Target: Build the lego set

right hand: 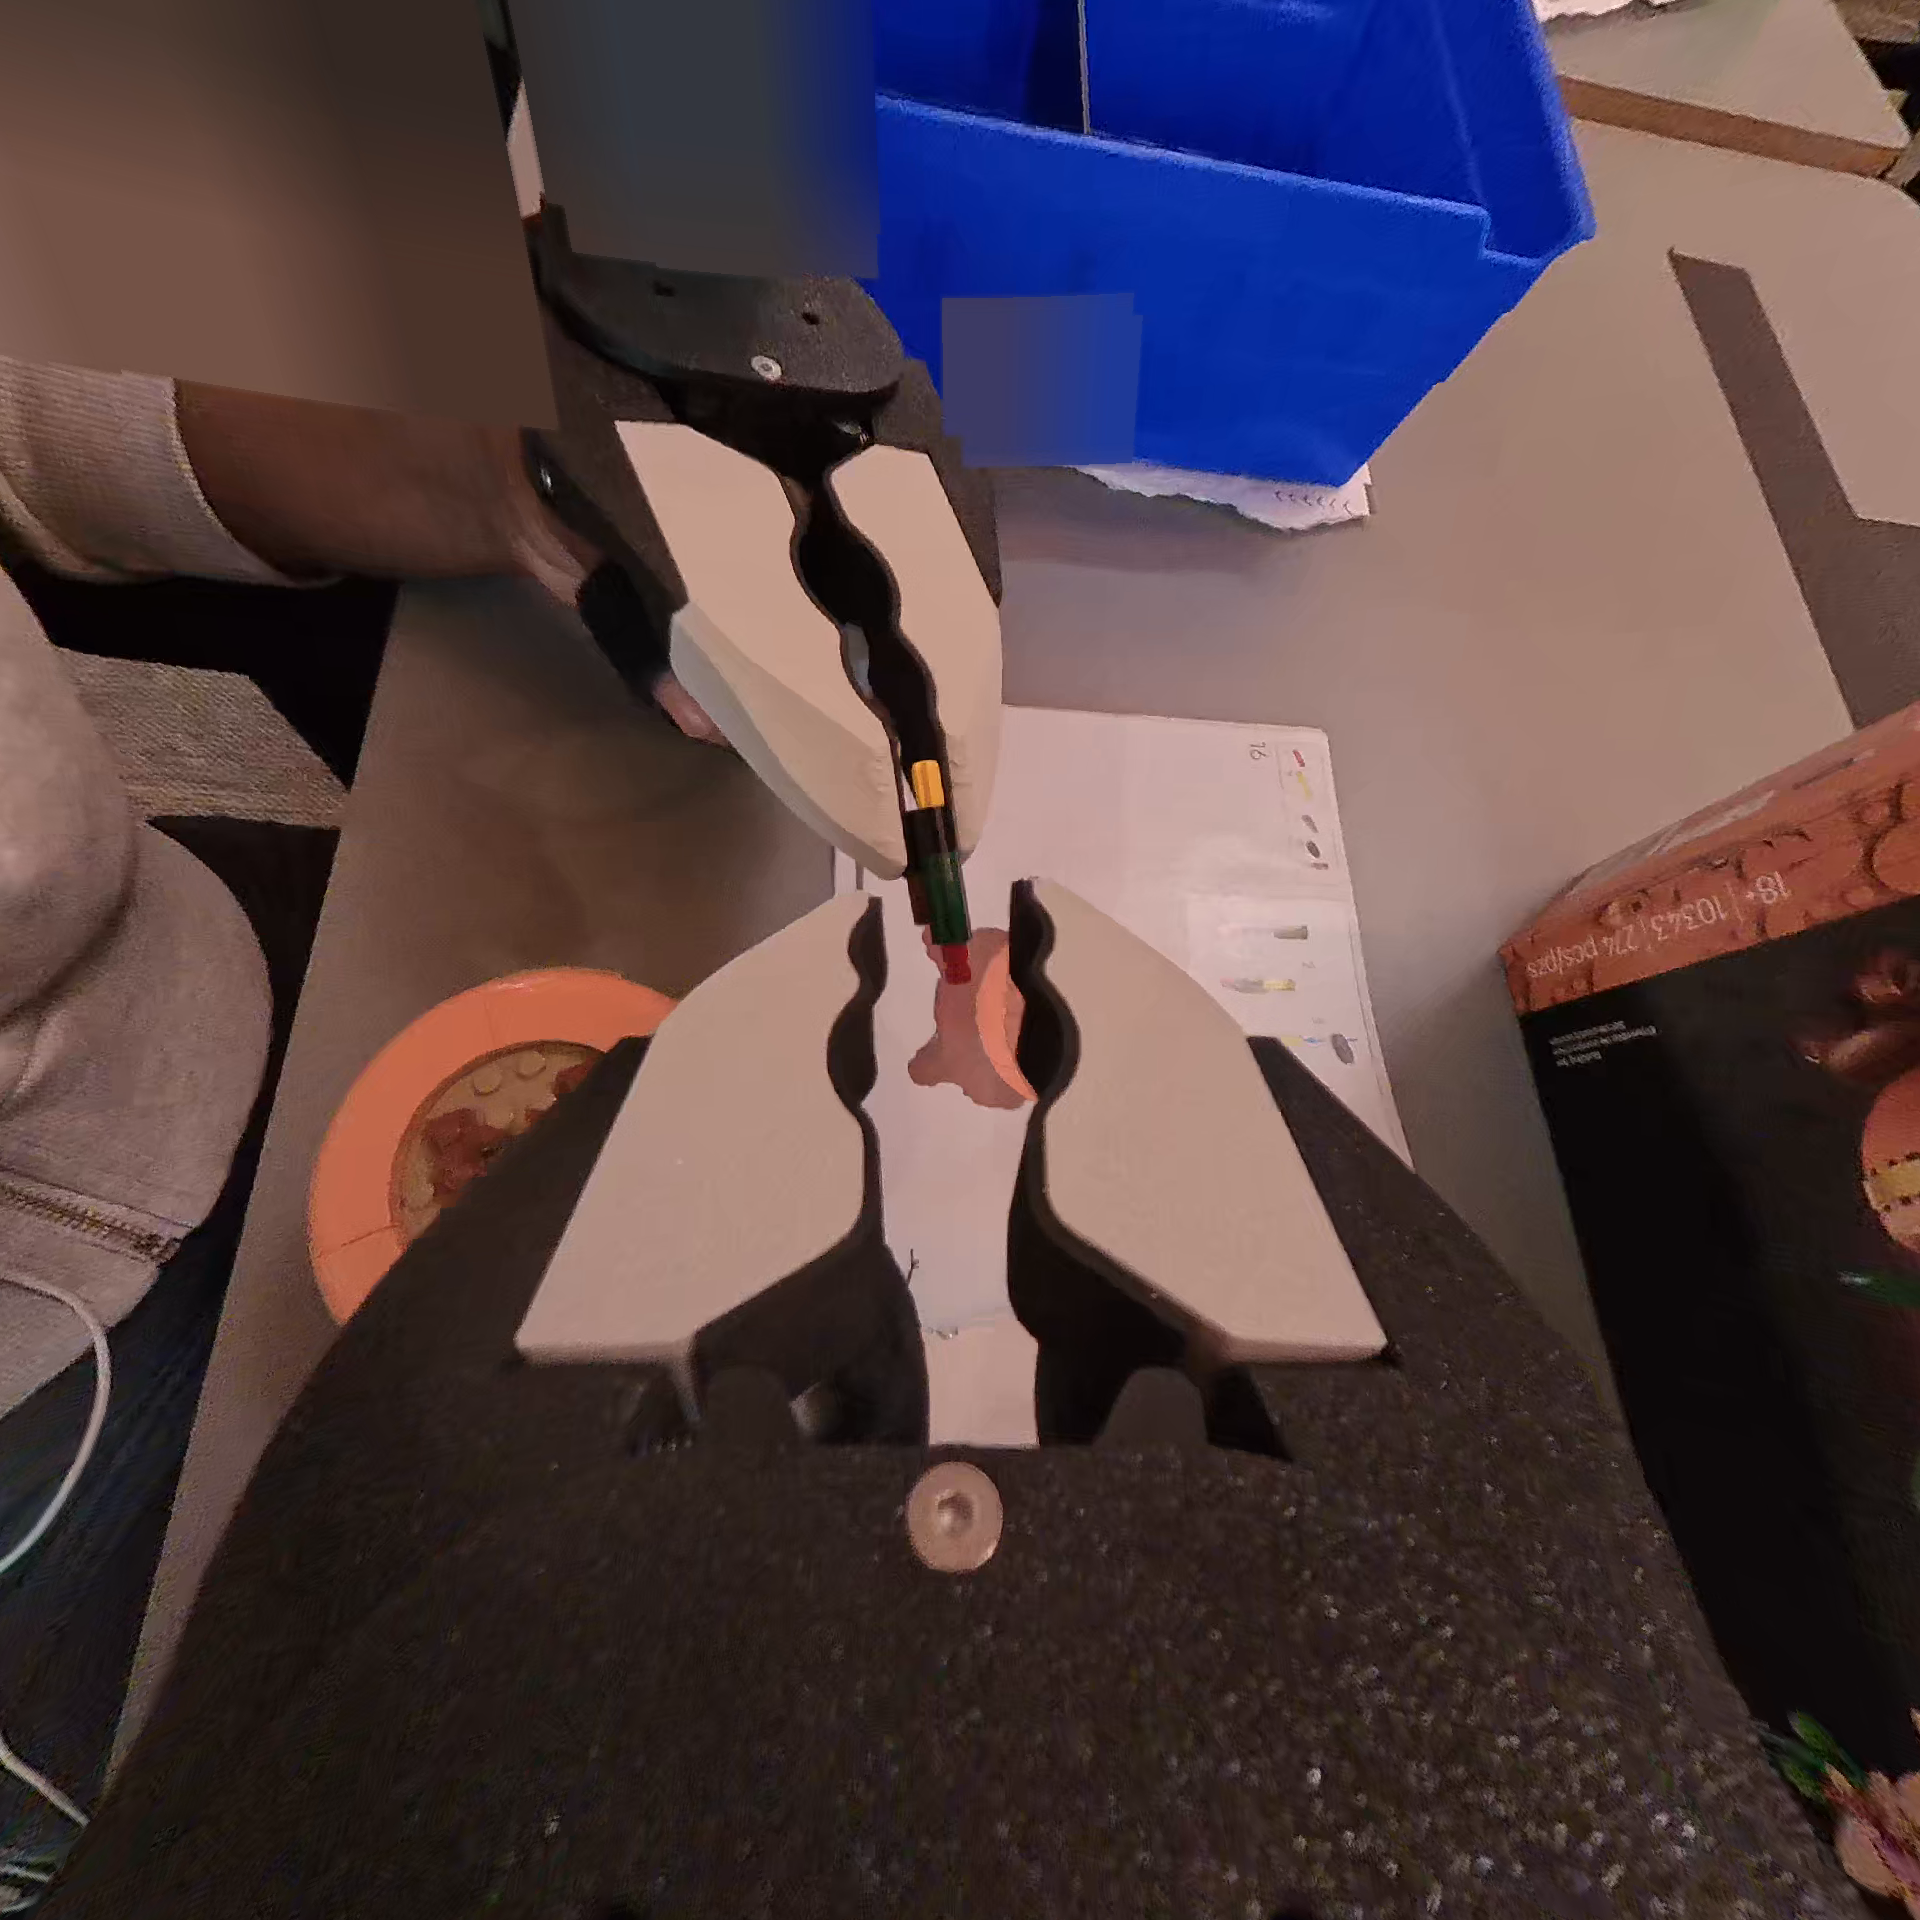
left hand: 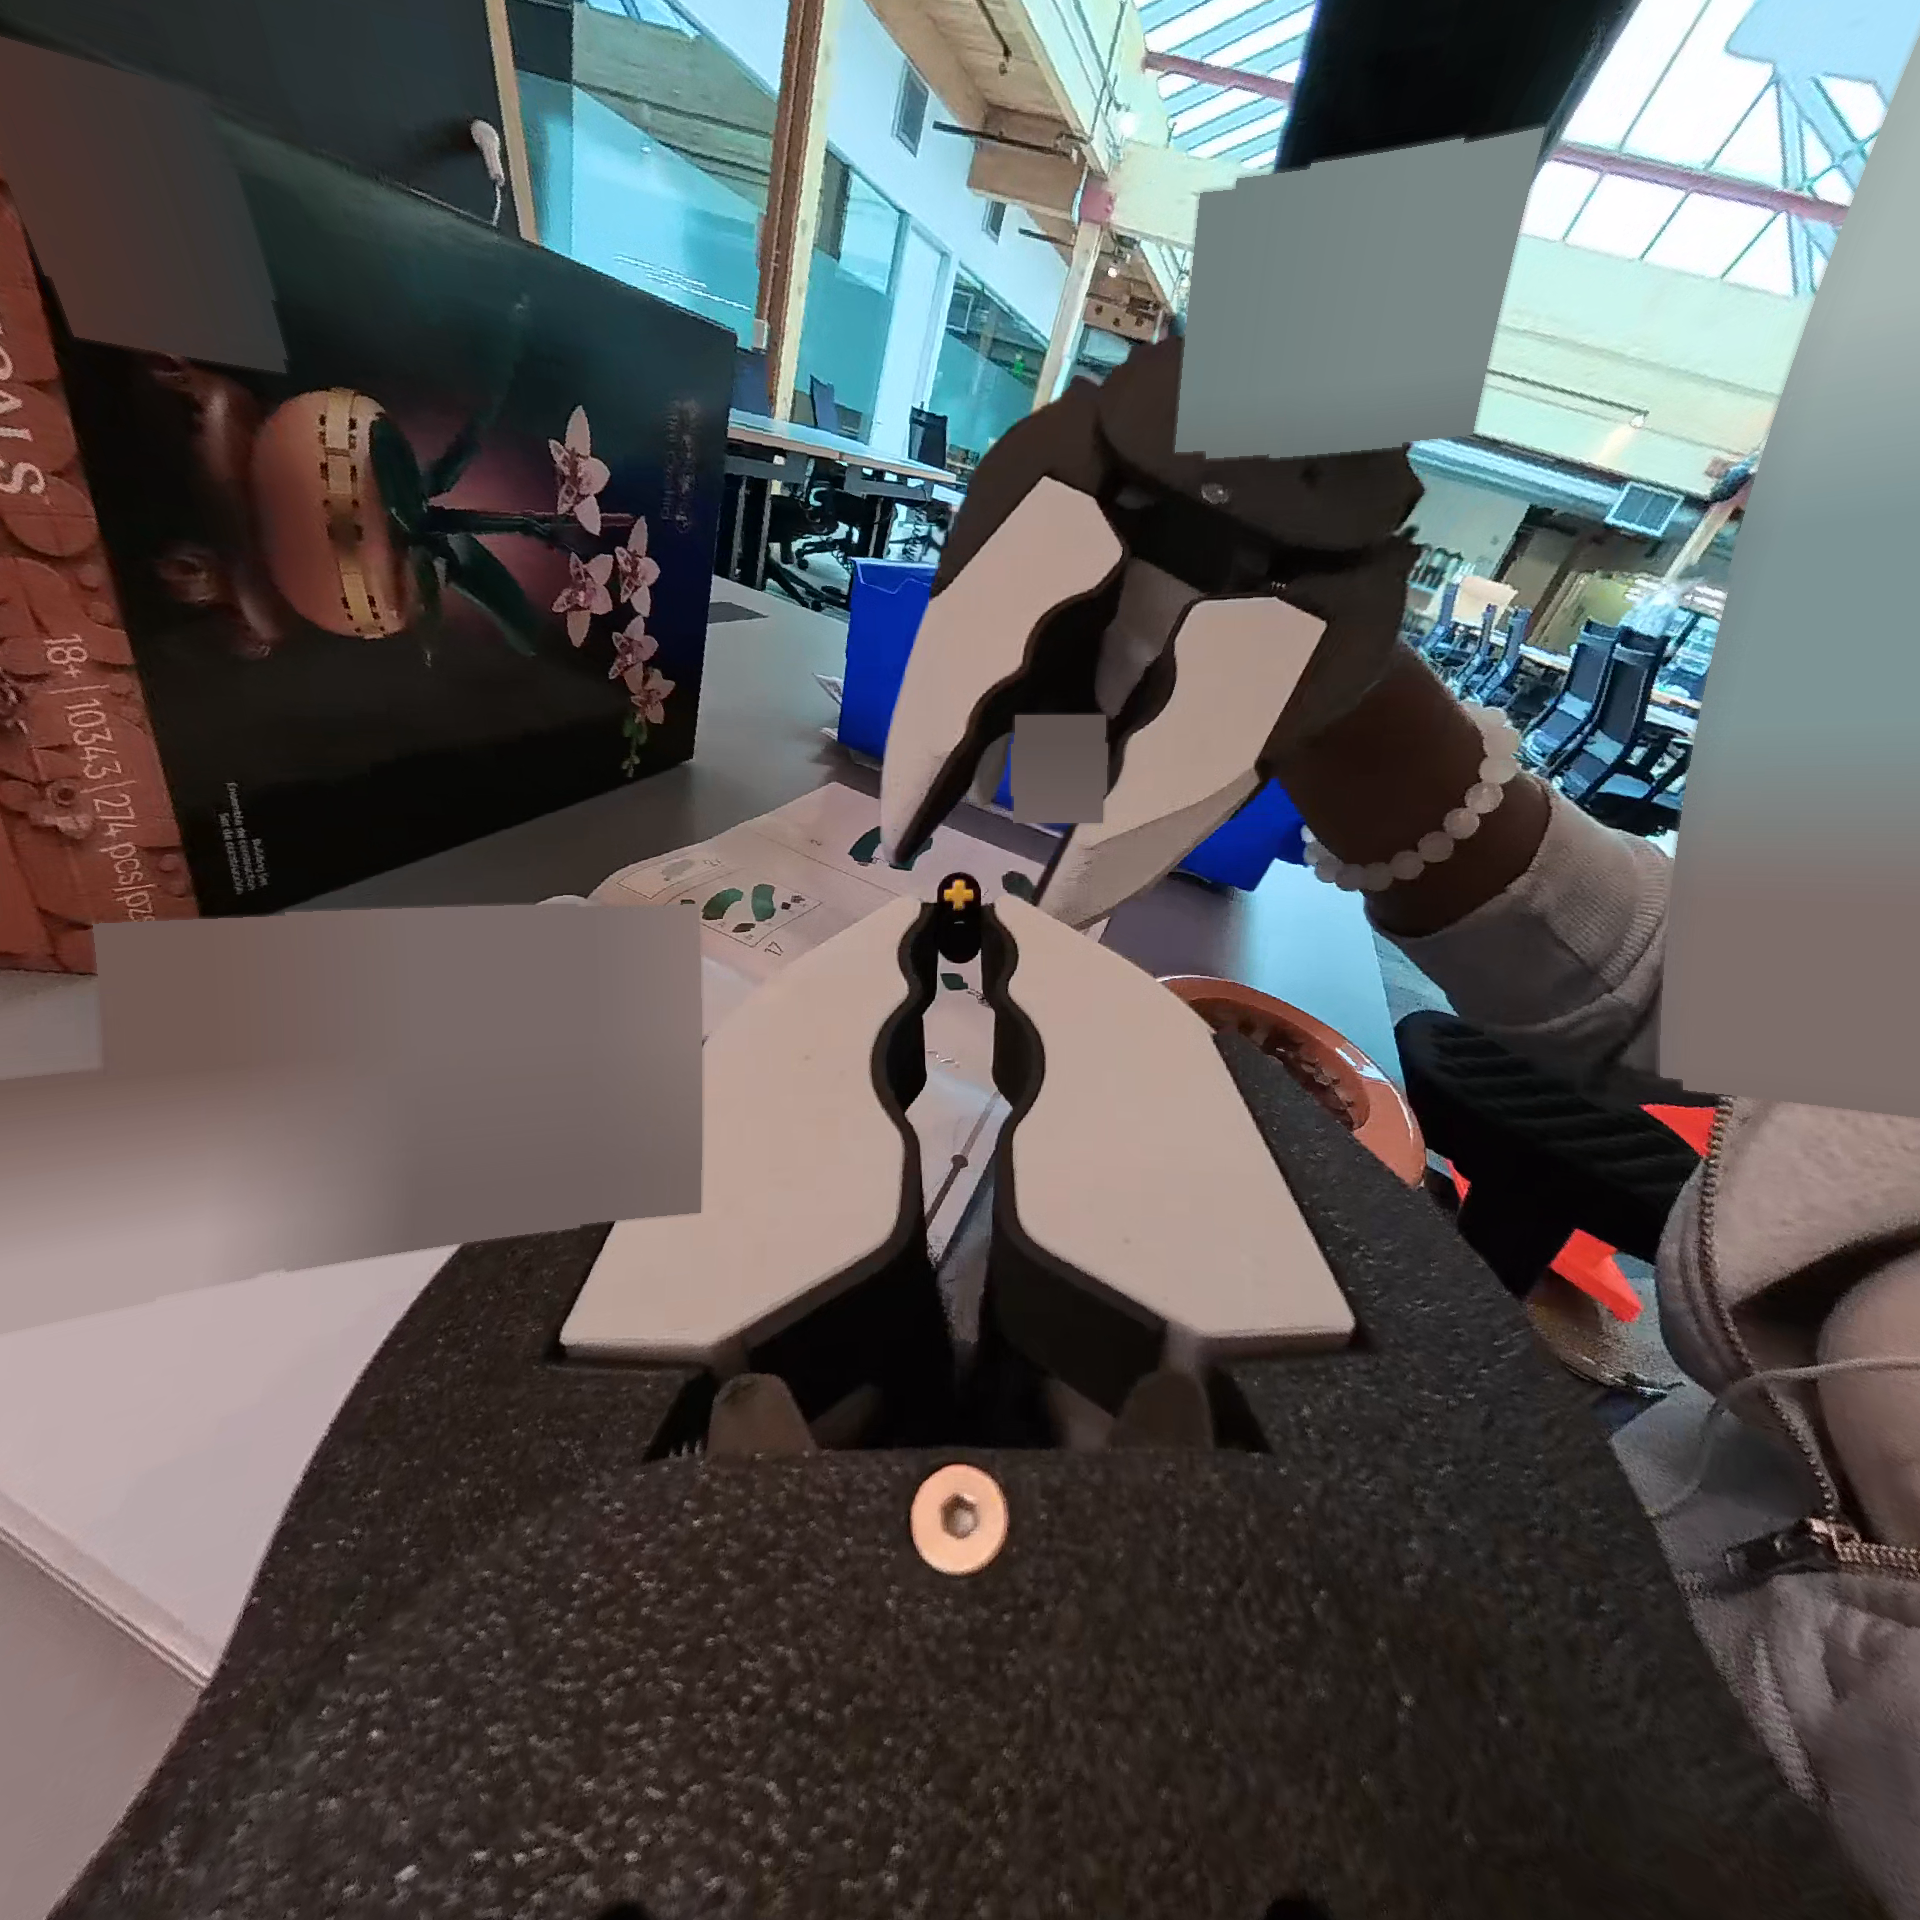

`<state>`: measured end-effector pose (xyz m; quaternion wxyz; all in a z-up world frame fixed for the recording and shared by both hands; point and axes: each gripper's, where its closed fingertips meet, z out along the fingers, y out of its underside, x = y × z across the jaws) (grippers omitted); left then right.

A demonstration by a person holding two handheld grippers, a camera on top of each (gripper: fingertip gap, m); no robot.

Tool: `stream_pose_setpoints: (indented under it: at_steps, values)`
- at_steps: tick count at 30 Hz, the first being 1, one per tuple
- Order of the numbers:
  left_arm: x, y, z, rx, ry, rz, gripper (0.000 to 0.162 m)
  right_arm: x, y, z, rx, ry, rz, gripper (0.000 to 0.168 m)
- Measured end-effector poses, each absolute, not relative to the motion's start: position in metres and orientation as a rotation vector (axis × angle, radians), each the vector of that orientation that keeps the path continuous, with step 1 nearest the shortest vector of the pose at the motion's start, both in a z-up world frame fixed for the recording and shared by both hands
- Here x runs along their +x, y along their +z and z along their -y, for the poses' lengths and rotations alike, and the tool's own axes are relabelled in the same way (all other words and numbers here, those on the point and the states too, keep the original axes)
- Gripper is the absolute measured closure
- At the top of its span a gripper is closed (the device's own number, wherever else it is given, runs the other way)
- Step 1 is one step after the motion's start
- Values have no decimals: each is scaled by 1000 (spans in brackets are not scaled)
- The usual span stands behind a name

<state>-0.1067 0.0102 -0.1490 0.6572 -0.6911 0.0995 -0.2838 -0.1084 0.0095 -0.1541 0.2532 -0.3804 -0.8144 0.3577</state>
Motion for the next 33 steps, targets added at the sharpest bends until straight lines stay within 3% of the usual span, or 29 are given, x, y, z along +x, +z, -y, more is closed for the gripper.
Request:
stream_pose_setpoints:
  at_steps: [2,9,15,33]
  values:
    - [-106,-146,-9,-1550,-649,-236,155,-110,-153,-6,-1025,1033,2226,160]
    - [-139,-123,-5,-1414,-599,-86,138,-123,-120,-18,-1072,1292,1999,161]
    - [-159,-118,-4,-1367,-605,38,142,-116,-91,-28,-1159,1734,1649,162]
    - [-133,-116,1,-1345,-808,-38,149,-128,-122,-2,-1320,1948,1682,162]
